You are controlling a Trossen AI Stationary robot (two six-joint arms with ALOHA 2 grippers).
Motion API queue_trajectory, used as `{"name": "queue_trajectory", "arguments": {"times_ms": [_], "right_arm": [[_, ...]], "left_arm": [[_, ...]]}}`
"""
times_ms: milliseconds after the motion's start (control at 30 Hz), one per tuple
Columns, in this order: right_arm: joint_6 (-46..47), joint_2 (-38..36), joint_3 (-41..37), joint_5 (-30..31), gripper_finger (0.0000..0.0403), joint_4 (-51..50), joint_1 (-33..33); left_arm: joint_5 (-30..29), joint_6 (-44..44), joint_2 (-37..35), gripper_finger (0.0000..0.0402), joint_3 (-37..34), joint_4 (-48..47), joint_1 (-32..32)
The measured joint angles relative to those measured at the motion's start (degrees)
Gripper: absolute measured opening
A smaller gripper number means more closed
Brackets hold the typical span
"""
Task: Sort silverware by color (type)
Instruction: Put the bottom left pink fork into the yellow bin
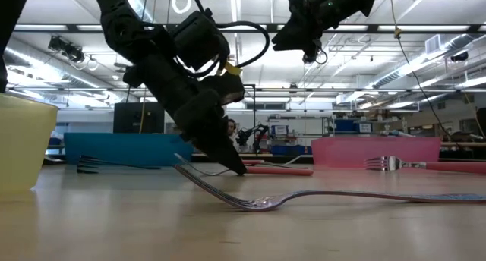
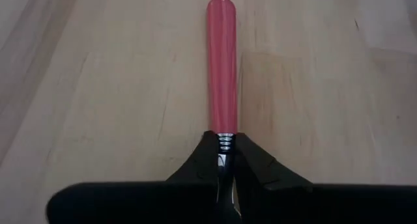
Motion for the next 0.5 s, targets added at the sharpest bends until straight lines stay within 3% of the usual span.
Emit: {"name": "queue_trajectory", "arguments": {"times_ms": [233, 500], "right_arm": [[-0.02, 0.00, 0.00, -0.01, 0.0125, -0.04, 0.00], [-0.36, 0.00, 0.00, -0.01, 0.0125, -1.54, 0.00]], "left_arm": [[0.40, 2.72, -2.36, 0.0022, -0.29, -2.36, 0.02], [1.92, 2.58, -12.29, 0.0022, -0.37, -12.96, -0.75]]}}
